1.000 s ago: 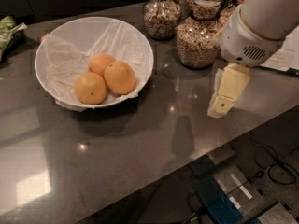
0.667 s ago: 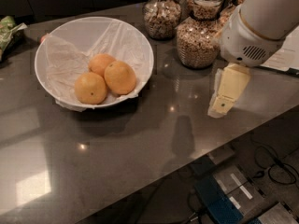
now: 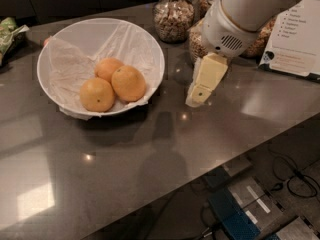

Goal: Pick orange from white bowl

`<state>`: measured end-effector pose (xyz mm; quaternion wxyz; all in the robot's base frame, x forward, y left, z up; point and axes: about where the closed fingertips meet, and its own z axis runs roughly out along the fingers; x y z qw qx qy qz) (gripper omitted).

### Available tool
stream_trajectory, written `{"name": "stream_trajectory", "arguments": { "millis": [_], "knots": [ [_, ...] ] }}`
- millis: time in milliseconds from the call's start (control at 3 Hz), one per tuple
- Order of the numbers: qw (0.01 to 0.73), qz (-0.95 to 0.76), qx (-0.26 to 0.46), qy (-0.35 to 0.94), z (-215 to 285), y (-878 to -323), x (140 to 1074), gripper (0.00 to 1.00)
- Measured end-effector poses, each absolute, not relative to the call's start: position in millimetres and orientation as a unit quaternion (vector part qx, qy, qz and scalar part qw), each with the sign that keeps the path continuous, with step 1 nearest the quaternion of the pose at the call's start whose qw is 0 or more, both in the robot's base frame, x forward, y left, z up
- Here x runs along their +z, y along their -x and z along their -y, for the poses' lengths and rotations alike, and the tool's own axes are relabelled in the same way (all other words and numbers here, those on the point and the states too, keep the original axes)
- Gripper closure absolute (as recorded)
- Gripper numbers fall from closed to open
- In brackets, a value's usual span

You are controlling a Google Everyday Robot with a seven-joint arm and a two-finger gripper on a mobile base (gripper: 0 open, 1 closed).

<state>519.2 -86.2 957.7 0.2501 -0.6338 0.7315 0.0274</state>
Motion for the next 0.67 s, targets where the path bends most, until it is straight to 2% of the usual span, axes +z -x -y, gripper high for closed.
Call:
{"name": "stream_trajectory", "arguments": {
  "millis": [333, 667],
  "knots": [
    [0.278, -0.723, 0.048, 0.631, 60.1, -536.3, 963.2, 0.00],
    [0.278, -0.723, 0.048, 0.631, 60.0, -536.4, 963.2, 0.00]
  ]
}}
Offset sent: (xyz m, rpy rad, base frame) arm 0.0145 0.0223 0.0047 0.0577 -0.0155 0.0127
